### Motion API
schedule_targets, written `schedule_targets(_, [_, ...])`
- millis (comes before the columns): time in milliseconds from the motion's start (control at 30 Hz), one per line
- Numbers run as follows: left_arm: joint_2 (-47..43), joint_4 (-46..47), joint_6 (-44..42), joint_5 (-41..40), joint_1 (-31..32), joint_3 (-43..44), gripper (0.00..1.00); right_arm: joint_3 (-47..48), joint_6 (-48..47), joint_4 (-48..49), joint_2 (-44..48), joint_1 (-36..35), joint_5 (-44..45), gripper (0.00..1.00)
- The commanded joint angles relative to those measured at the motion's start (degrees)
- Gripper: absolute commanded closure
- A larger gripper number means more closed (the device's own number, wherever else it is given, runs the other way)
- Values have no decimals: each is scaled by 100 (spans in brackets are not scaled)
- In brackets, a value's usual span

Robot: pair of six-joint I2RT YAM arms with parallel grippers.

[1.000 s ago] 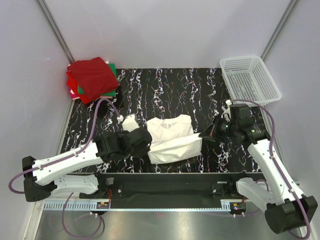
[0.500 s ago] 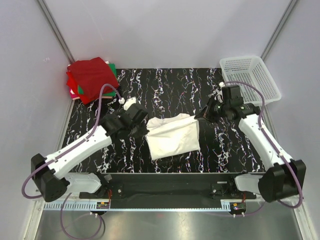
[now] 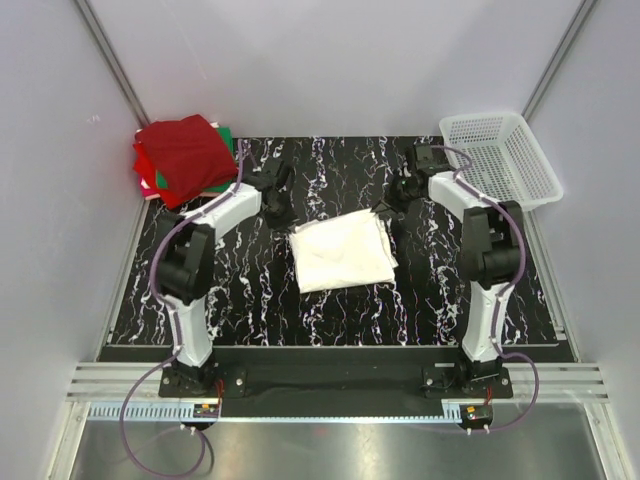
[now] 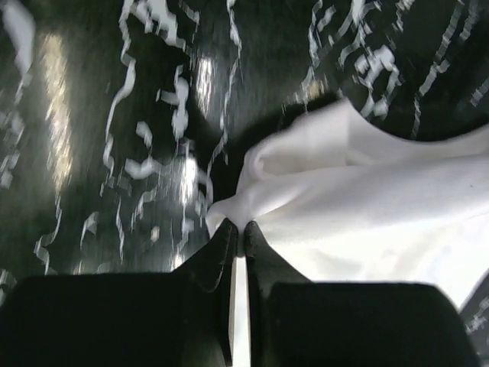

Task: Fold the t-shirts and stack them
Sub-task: Fold the tshirt

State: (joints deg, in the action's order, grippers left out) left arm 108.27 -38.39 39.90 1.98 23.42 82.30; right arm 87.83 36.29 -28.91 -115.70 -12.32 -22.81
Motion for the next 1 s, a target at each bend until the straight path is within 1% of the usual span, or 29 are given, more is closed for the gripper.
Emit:
schedule_targets(0, [798, 218, -588, 839, -136, 811, 93, 567, 123, 34, -531, 98, 373, 95])
schedule_targets(67, [1055, 218, -632, 988, -206, 1059, 92, 612, 185, 95, -646, 107, 513, 95])
schedule_targets(133, [1328, 165, -650, 1050, -276, 1340, 88, 709, 176, 96, -778, 124, 619, 93])
schedule_targets(167, [1389, 122, -685, 1094, -303, 1480, 87, 761, 176, 61, -831, 142, 663, 88])
schedule_targets(200, [1460, 104, -703, 1103, -329, 1543, 81, 805, 176, 0, -884, 150, 681, 80])
schedule_targets(300, [1303, -19, -817, 1077, -347, 1675, 73, 823, 98, -106, -779, 203, 909, 73])
schedule_targets(333, [1198, -28, -826, 990, -347, 1640, 68, 797, 36, -115, -700, 221, 979, 73])
schedule_targets(367, [1066, -37, -852, 945, -347, 1527, 66, 753, 1, -124, -613, 247, 1137, 76])
schedule_targets(400, [752, -28, -852, 901, -347, 1447, 64, 631, -17, -107, -368, 265, 1190, 79])
schedule_targets(433, [600, -37, -870, 805, -347, 1377, 57, 560, -43, -80, -244, 282, 1261, 81])
schedule_targets(500, [180, -150, -844, 664, -347, 1192, 54, 420, -78, -176, 107, 335, 1366, 80])
schedule_targets(533, [47, -186, -826, 603, -329, 1131, 52, 375, -131, -220, 213, 335, 1410, 77])
schedule_targets(600, [-348, -221, -782, 541, -329, 894, 51, 209, -193, -343, 538, 335, 1542, 61])
schedule_targets(633, [-472, -230, -738, 436, -321, 815, 50, 112, -228, -361, 661, 326, 1569, 49])
schedule_targets(700, [-831, -256, -694, 330, -233, 542, 50, -299, -228, -257, 1125, 335, 1516, 48])
schedule_targets(733, [-947, -248, -677, 216, -189, 446, 49, -493, -184, -143, 1311, 326, 1420, 47])
schedule_targets(767, [-1052, -239, -633, 146, -128, 244, 49, -713, -184, 15, 1496, 326, 1019, 47])
schedule_targets(800, [-1236, -161, -615, 101, 3, 129, 49, -1150, -167, 347, 1846, 309, 780, 47])
schedule_targets(833, [-1308, -90, -571, 84, 57, -2, 49, -1354, -158, 516, 1980, 248, 534, 48])
schedule_targets(867, [-1369, -11, -484, 110, 118, -265, 49, -1548, -175, 683, 2077, 204, -60, 47])
schedule_targets(900, [-1448, 216, -440, 153, 206, -407, 49, -1854, -193, 1006, 2173, 151, -370, 48])
schedule_targets(933, [-1475, 357, -387, 258, 250, -547, 49, -2005, -202, 1175, 2183, 64, -956, 48])
schedule_targets(967, [-1467, 628, -282, 329, 294, -818, 49, -2259, -202, 1525, 2079, 45, -1276, 48])
